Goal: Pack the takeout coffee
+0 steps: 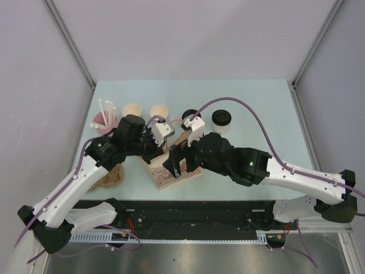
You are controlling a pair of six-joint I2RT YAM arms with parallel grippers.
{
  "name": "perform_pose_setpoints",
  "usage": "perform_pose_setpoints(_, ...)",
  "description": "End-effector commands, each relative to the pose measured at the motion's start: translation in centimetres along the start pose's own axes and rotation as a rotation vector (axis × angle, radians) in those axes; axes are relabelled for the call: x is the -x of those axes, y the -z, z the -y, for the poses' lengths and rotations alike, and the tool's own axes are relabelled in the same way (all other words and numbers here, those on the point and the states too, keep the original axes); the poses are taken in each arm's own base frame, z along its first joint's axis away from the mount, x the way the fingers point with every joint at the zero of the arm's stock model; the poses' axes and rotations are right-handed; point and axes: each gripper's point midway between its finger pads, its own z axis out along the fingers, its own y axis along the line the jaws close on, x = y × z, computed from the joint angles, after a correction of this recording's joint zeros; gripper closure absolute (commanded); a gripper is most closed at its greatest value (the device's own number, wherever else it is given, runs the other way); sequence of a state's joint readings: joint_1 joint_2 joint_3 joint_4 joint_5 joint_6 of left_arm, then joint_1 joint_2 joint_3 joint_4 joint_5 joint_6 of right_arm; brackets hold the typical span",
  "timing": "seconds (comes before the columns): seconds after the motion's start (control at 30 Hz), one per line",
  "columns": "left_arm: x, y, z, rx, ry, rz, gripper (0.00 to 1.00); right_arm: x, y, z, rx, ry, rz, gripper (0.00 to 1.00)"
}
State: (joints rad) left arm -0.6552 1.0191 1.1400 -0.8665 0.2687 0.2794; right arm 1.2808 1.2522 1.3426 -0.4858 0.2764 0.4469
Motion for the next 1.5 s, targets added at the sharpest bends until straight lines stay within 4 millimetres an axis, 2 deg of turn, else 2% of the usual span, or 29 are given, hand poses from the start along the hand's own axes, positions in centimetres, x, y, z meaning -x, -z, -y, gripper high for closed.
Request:
perform_pose_setpoints(0.0, -1.1, 0.6, 0.7, -0.024, 0.037, -0.039, 1.0, 1.0, 0.2, -1.7, 0.055, -0.012, 0.027, 0.0)
perform_pose_setpoints(0.2, 0.1, 2.0, 0.5, 0.001, 0.013, 0.017, 1.0, 3.0, 2.2, -1.8, 0.073, 0.023, 0.099, 0.0)
perform_pose_setpoints(0.33, 1.3, 2.9, 0.6, 0.002, -0.022, 0.063, 1.0, 4.9, 5.0, -1.3, 0.09, 0.058, 0.167, 0.0)
perform_pose_setpoints(0.4, 1.3, 2.8, 0.5, 0.003, -0.019, 0.059, 0.93, 5.6, 5.8, -0.7, 0.073, 0.069, 0.192, 0.0)
perform_pose_setpoints(0.5, 1.2, 2.5, 0.2, 0.014, -0.015, 0.043, 0.86, 6.5, 7.1, 1.5, -0.005, 0.068, 0.227, 0.0)
perform_pose_setpoints(0.57, 1.4, 2.7, -0.6, 0.057, -0.015, 0.039, 0.77, 6.9, 8.1, 3.3, -0.073, 0.05, 0.248, 0.0)
perform_pose_setpoints(0.6, 1.6, 2.9, -0.9, 0.075, -0.012, 0.042, 0.74, 7.2, 8.6, 5.1, -0.146, 0.034, 0.262, 0.0)
perform_pose_setpoints(0.67, 2.1, 3.5, -1.9, 0.135, -0.013, 0.048, 0.66, 7.9, 9.9, 7.3, -0.228, 0.008, 0.295, 0.0)
perform_pose_setpoints(0.7, 2.4, 3.8, -2.2, 0.153, -0.017, 0.056, 0.63, 8.1, 10.6, 9.5, -0.322, -0.011, 0.311, 0.0)
perform_pose_setpoints(0.73, 2.5, 4.0, -2.5, 0.172, -0.017, 0.057, 0.58, 8.2, 11.1, 10.7, -0.368, -0.018, 0.319, 0.0)
perform_pose_setpoints(0.77, 2.8, 4.4, -2.7, 0.185, -0.022, 0.067, 0.56, 8.4, 11.7, 11.8, -0.405, -0.025, 0.33, 0.0)
perform_pose_setpoints(0.8, 2.9, 4.5, -2.9, 0.194, -0.029, 0.067, 0.54, 8.6, 12.2, 14.0, -0.481, -0.034, 0.329, 0.0)
perform_pose_setpoints(0.9, 2.9, 4.7, -3.2, 0.213, -0.029, 0.065, 0.49, 8.8, 12.3, 16.3, -0.513, -0.049, 0.309, 0.0)
perform_pose_setpoints(0.93, 2.8, 4.6, -3.4, 0.221, -0.027, 0.058, 0.46, 9.3, 12.7, 18.5, -0.561, -0.072, 0.317, 0.0)
perform_pose_setpoints(0.97, 2.8, 4.7, -3.6, 0.233, -0.026, 0.056, 0.44, 9.5, 12.6, 19.4, -0.566, -0.077, 0.311, 0.0)
perform_pose_setpoints(1.0, 2.7, 4.7, -3.9, 0.248, -0.024, 0.049, 0.43, 9.6, 11.5, 19.1, -0.489, -0.065, 0.282, 0.0)
perform_pose_setpoints(1.03, 2.7, 4.9, -4.1, 0.257, -0.022, 0.05, 0.41, 9.9, 11.6, 21.0, -0.519, -0.047, 0.271, 0.0)
perform_pose_setpoints(1.07, 2.8, 5.2, -4.2, 0.265, -0.022, 0.055, 0.4, 9.8, 11.0, 21.6, -0.501, -0.031, 0.248, 0.0)
perform_pose_setpoints(1.1, 2.9, 5.4, -4.5, 0.276, -0.018, 0.061, 0.38, 9.6, 9.2, 21.5, -0.428, -0.014, 0.201, 0.01)
perform_pose_setpoints(1.13, 2.8, 5.6, -4.7, 0.288, -0.014, 0.058, 0.36, 9.6, 9.1, 23.0, -0.443, 0.007, 0.184, 0.02)
perform_pose_setpoints(1.23, 2.5, 6.0, -5.4, 0.298, 0.015, 0.054, 0.33, 9.2, 6.9, 25.6, -0.46, 0.033, 0.124, 0.12)
perform_pose_setpoints(1.27, 2.2, 5.9, -5.4, 0.286, 0.025, 0.047, 0.33, 9.0, 6.2, 26.4, -0.468, 0.078, 0.095, 0.19)
perform_pose_setpoints(1.3, 2.0, 5.9, -5.3, 0.277, 0.032, 0.048, 0.31, 9.0, 5.6, 26.8, -0.46, 0.103, 0.084, 0.21)
perform_pose_setpoints(1.33, 2.0, 5.8, -5.0, 0.262, 0.03, 0.052, 0.3, 8.5, 4.2, 27.6, -0.45, 0.116, 0.047, 0.24)
perform_pose_setpoints(1.4, 2.0, 5.9, -4.4, 0.222, 0.03, 0.064, 0.24, 8.4, 2.6, 27.9, -0.409, 0.167, 0.019, 0.35)
perform_pose_setpoints(1.47, 1.8, 6.2, -4.6, 0.224, 0.039, 0.065, 0.23, 7.9, 0.6, 28.8, -0.398, 0.212, -0.03, 0.38)
